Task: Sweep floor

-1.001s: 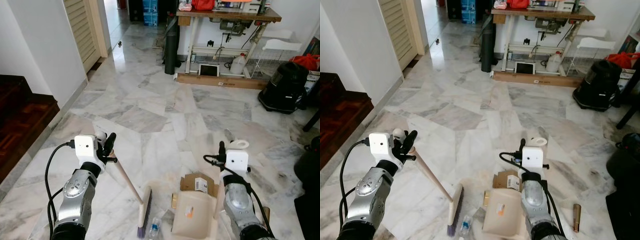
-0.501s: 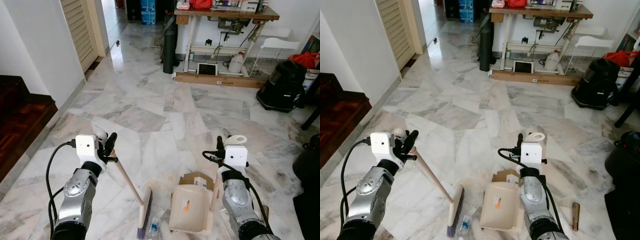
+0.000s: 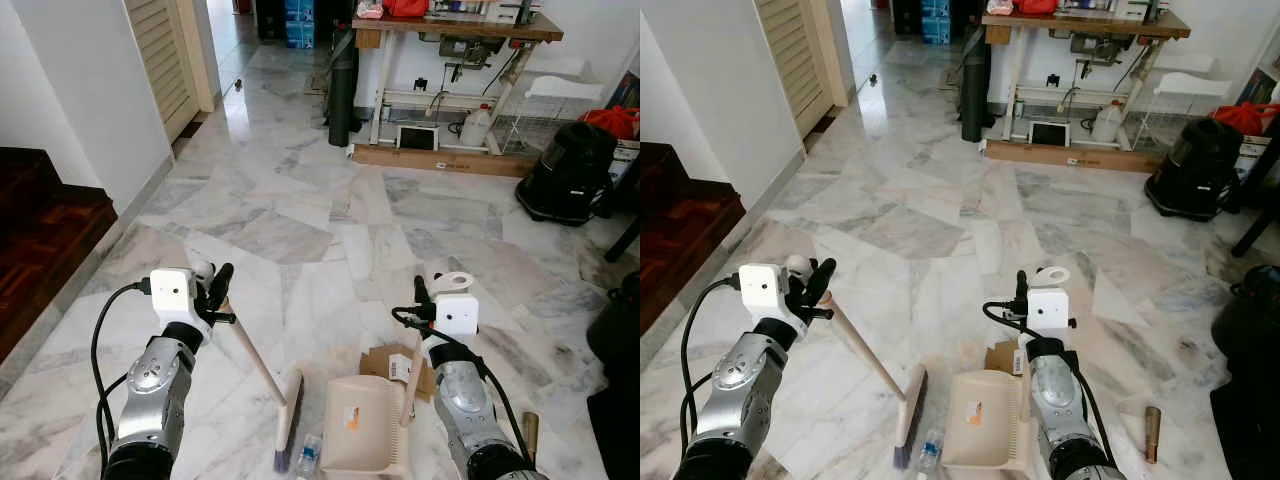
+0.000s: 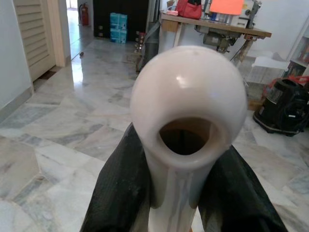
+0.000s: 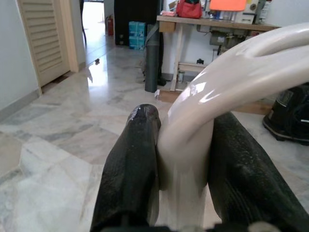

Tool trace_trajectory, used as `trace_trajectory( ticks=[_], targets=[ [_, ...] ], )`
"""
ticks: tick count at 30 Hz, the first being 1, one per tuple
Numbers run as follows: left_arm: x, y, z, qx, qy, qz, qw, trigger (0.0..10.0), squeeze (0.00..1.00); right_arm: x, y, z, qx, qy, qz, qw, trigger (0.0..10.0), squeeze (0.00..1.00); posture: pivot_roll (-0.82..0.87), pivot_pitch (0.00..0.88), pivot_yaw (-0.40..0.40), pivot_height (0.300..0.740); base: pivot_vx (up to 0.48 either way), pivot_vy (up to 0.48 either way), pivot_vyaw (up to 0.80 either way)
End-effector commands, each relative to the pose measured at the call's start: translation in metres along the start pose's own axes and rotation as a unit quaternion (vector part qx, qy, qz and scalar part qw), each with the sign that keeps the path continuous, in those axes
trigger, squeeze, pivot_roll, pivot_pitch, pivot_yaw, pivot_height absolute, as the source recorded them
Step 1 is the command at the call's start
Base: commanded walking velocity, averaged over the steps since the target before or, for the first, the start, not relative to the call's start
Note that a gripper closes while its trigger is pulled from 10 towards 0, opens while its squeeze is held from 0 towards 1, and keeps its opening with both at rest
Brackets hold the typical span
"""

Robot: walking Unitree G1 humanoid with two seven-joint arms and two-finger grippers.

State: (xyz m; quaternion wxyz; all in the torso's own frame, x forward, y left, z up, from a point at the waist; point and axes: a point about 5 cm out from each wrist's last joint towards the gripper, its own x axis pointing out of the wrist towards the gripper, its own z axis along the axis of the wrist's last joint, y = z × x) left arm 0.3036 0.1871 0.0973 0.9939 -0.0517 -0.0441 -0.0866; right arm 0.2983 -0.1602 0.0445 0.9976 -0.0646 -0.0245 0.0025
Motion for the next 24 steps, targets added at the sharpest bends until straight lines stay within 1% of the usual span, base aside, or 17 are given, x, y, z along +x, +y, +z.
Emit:
trace_trajectory(
  ticks=[1, 16, 19, 24],
  targets=[
    [0.003, -0.001, 0.007, 0.004, -0.02, 0.0, 1.0, 10.0, 0.0, 0.001, 0.0, 0.003, -0.006, -0.007, 0.006, 1.0, 10.0, 0.0, 0.06, 0.0, -0.033, 0.74, 0.0, 0.0, 0.0],
    [0.001, 0.002, 0.007, 0.008, -0.02, 0.005, 1.0, 10.0, 0.0, -0.013, 0.007, -0.016, -0.001, 0.039, 0.016, 0.999, 10.0, 0.0, 0.06, 0.003, -0.036, 0.74, 0.0, 0.0, 0.0],
    [0.0, 0.004, 0.007, 0.011, -0.02, 0.01, 1.0, 10.0, 0.0, -0.02, 0.012, -0.025, -0.002, 0.062, 0.026, 0.998, 10.0, 0.0, 0.06, 0.008, -0.037, 0.74, 0.0, 0.0, 0.0],
    [0.0, 0.006, 0.008, 0.016, -0.021, 0.014, 1.0, 10.0, 0.0, -0.022, 0.015, -0.027, -0.001, 0.067, 0.028, 0.997, 10.0, 0.0, 0.06, 0.011, -0.036, 0.74, 0.0, 0.0, 0.0]
  ],
)
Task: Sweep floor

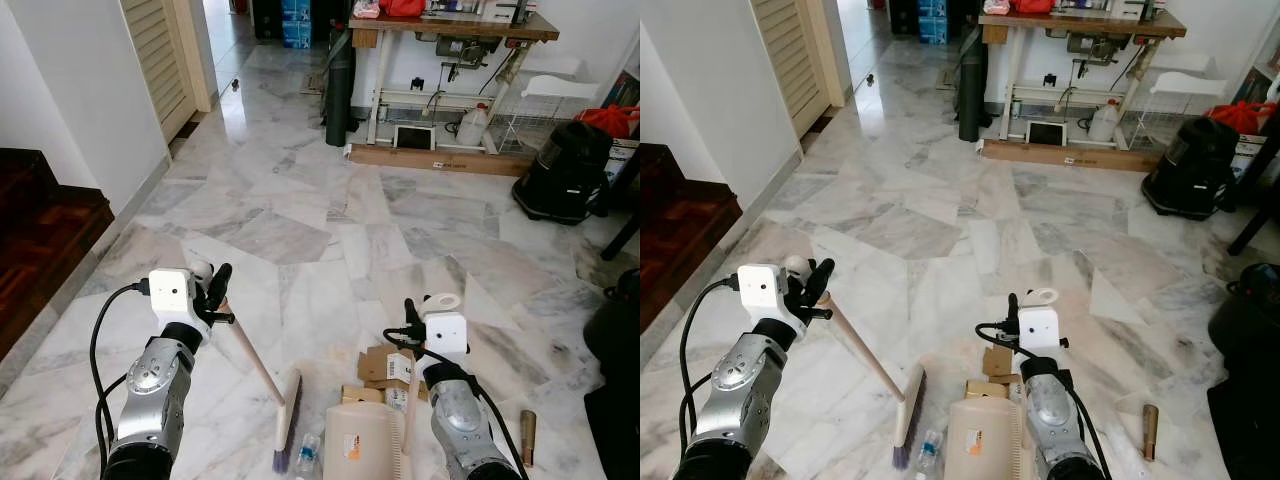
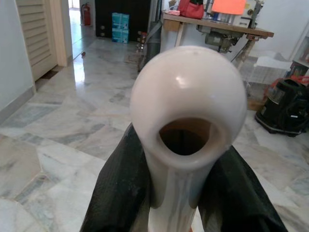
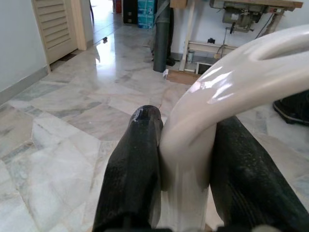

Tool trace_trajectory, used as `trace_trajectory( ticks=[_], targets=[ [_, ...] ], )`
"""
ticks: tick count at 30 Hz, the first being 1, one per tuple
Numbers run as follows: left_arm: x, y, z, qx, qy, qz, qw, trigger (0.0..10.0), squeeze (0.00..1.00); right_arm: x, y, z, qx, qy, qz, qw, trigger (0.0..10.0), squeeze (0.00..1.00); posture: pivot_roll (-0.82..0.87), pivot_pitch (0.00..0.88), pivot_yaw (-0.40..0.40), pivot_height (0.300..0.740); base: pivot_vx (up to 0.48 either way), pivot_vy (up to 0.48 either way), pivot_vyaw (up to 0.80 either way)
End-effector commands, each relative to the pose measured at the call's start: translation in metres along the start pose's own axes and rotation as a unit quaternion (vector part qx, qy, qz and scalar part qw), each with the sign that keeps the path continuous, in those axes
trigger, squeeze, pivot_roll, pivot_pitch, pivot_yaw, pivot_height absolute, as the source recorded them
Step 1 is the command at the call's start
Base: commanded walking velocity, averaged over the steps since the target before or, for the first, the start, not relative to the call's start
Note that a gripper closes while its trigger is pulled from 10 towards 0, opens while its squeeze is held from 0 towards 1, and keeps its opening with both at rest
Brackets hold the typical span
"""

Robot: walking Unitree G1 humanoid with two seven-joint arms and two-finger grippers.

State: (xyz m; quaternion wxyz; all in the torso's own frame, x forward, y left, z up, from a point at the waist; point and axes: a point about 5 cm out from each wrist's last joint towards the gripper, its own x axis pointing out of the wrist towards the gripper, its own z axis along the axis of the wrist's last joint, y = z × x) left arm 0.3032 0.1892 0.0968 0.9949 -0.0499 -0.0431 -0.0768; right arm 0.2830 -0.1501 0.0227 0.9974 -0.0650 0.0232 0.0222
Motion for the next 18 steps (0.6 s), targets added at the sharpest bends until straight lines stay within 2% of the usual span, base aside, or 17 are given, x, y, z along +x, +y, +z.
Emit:
trace_trajectory(
  ticks=[1, 7, 12, 18],
  targets=[
    [0.0, 0.005, 0.009, 0.019, -0.022, 0.007, 1.0, 10.0, 0.0, -0.005, 0.004, -0.009, -0.002, 0.024, 0.007, 1.0, 10.0, 0.0, 0.07, 0.015, -0.036, 0.74, 0.0, 0.0, 0.0],
    [-0.002, 0.009, 0.01, 0.045, -0.017, 0.01, 0.999, 10.0, 0.0, -0.006, 0.008, -0.011, -0.005, 0.032, 0.01, 0.999, 10.0, 0.0, 0.07, 0.02, -0.035, 0.74, 0.0, 0.0, 0.0],
    [-0.008, 0.018, 0.008, 0.086, -0.003, 0.028, 0.996, 10.0, 0.0, -0.007, 0.015, -0.013, -0.01, 0.04, 0.018, 0.999, 10.0, 0.0, 0.08, 0.03, -0.038, 0.74, 0.0, 0.0, 0.0],
    [-0.01, 0.018, 0.004, 0.112, 0.009, 0.016, 0.993, 10.0, 0.0, -0.008, 0.019, -0.014, -0.019, 0.043, 0.025, 0.999, 10.0, 0.0, 0.08, 0.034, -0.039, 0.74, 0.0, 0.0, 0.0]
  ],
)
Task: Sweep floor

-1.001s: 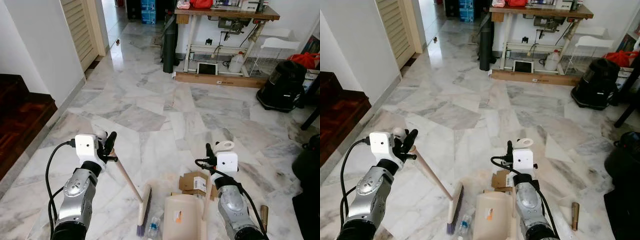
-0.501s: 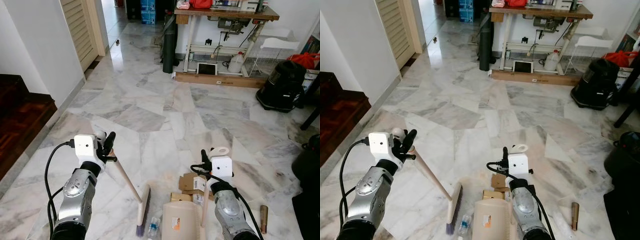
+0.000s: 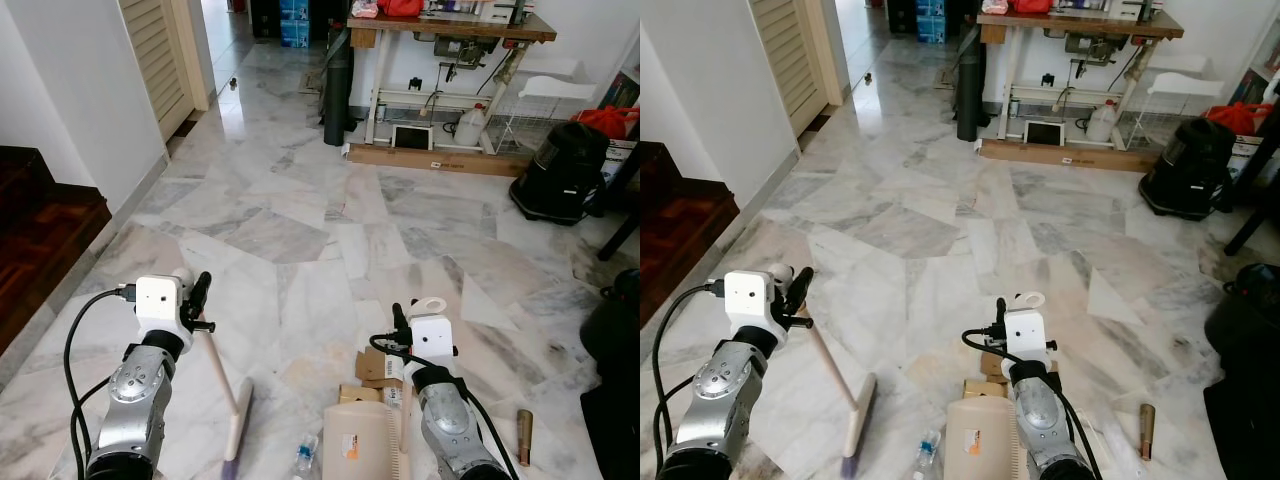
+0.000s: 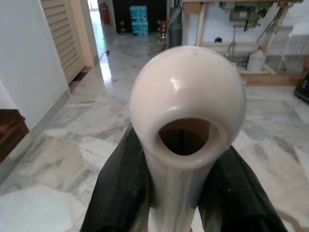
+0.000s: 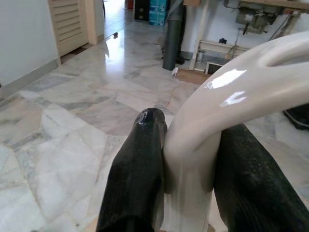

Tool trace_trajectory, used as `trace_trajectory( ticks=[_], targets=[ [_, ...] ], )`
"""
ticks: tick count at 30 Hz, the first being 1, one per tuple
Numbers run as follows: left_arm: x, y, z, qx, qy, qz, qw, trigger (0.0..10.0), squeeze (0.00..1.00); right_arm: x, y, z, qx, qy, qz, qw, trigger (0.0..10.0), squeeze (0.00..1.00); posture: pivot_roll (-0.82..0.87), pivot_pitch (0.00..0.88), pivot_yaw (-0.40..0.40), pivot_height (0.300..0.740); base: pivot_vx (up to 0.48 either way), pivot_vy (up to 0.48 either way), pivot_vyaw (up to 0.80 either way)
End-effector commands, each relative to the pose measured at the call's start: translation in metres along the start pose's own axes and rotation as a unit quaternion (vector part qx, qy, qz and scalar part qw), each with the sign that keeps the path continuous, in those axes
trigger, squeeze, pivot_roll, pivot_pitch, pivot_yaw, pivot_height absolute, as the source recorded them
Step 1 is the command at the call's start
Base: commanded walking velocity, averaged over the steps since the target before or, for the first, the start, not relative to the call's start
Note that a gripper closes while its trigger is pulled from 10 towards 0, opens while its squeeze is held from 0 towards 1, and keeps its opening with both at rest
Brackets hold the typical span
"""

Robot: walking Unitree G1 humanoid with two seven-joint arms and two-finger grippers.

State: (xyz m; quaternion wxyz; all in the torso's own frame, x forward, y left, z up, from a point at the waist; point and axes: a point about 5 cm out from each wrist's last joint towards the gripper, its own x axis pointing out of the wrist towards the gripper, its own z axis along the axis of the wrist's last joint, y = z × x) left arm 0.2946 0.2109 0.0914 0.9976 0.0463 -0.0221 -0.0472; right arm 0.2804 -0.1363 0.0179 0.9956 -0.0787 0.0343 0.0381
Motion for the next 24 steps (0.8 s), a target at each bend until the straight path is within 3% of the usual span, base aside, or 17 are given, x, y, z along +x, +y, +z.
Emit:
trace_trajectory(
  ticks=[1, 5, 8, 18, 21, 22, 24],
  targets=[
    [0.002, -0.002, 0.006, 0.017, -0.018, -0.01, 1.0, 10.0, 0.0, -0.006, 0.005, -0.011, -0.005, 0.033, 0.01, 0.999, 10.0, 0.0, 0.08, 0.034, -0.039, 0.74, 0.0, 0.0, 0.0],
    [0.001, -0.006, 0.0, 0.007, 0.001, -0.023, 1.0, 10.0, 0.0, -0.006, 0.006, -0.011, -0.009, 0.034, 0.011, 0.999, 10.0, 0.0, 0.08, 0.04, -0.038, 0.74, 0.0, 0.0, 0.0],
    [0.0, -0.006, -0.007, -0.031, 0.019, -0.015, 0.999, 10.0, 0.0, -0.009, 0.009, -0.014, -0.016, 0.036, 0.015, 0.999, 10.0, 0.0, 0.07, 0.049, -0.034, 0.74, 0.0, 0.0, 0.0],
    [0.001, -0.004, -0.019, -0.084, 0.055, -0.009, 0.995, 10.0, 0.0, -0.015, 0.012, -0.02, -0.029, 0.046, 0.017, 0.998, 10.0, 0.0, 0.07, 0.061, -0.028, 0.74, 0.0, 0.0, 0.0],
    [0.002, -0.006, -0.023, -0.115, 0.065, -0.011, 0.991, 10.0, 0.0, -0.015, 0.012, -0.02, -0.029, 0.047, 0.017, 0.998, 10.0, 0.0, 0.07, 0.064, -0.026, 0.74, 0.0, 0.0, 0.0],
    [0.006, -0.007, -0.024, -0.147, 0.074, -0.01, 0.986, 10.0, 0.0, -0.015, 0.011, -0.019, -0.029, 0.044, 0.016, 0.998, 10.0, 0.0, 0.06, 0.066, -0.025, 0.74, 0.0, 0.0, 0.0],
    [0.009, -0.008, -0.025, -0.173, 0.081, -0.005, 0.982, 10.0, 0.0, -0.015, 0.011, -0.018, -0.03, 0.041, 0.015, 0.999, 10.0, 0.0, 0.05, 0.067, -0.024, 0.74, 0.0, 0.0, 0.0]
  ],
)
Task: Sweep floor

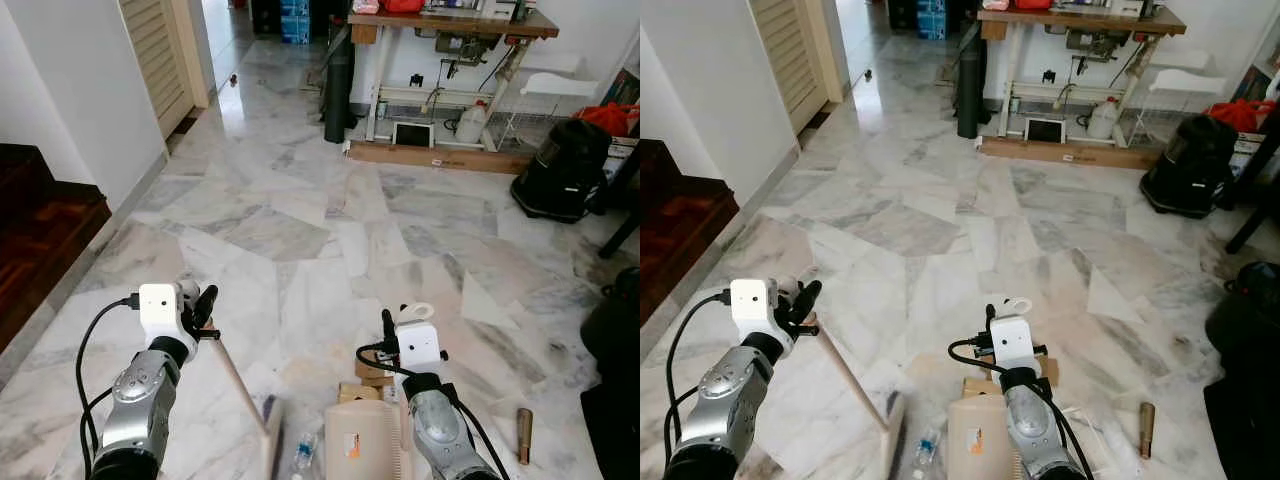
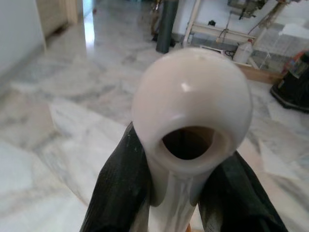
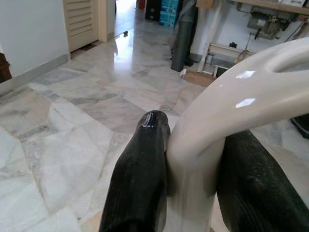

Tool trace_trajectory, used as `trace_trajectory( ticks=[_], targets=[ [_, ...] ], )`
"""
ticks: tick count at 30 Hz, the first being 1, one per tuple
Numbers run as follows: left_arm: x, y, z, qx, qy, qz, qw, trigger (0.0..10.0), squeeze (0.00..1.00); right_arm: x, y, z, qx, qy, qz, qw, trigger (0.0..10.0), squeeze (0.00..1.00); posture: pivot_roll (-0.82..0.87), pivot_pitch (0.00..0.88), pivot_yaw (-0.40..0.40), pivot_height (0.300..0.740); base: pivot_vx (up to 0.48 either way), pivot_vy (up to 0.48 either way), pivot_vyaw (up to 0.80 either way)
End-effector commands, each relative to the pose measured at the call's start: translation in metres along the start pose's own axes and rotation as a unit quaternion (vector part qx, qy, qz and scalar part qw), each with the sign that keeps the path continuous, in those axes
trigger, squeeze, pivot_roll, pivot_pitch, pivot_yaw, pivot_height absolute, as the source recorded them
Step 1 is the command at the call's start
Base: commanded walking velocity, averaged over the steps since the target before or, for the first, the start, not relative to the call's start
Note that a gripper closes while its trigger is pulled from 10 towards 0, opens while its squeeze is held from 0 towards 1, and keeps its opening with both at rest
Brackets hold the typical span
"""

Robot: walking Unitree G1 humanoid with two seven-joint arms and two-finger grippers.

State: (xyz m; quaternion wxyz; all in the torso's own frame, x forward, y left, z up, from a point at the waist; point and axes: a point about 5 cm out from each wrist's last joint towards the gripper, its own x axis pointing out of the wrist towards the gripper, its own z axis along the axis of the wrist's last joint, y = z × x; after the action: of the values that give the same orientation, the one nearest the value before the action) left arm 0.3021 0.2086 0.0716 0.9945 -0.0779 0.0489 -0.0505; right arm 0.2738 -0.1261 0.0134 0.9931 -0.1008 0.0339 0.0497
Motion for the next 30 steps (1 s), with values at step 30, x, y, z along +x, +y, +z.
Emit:
trace_trajectory(
  ticks=[30],
  targets=[
    [-0.01, 0.03, 0.078, -0.094, -0.174, 0.064, 0.978, 10.0, 0.0, -0.006, 0.001, -0.014, 0.032, 0.053, -0.018, 0.998, 10.0, 0.0, 0.09, 0.048, -0.017, 0.74, 0.0, 0.0, 0.0]
  ],
)
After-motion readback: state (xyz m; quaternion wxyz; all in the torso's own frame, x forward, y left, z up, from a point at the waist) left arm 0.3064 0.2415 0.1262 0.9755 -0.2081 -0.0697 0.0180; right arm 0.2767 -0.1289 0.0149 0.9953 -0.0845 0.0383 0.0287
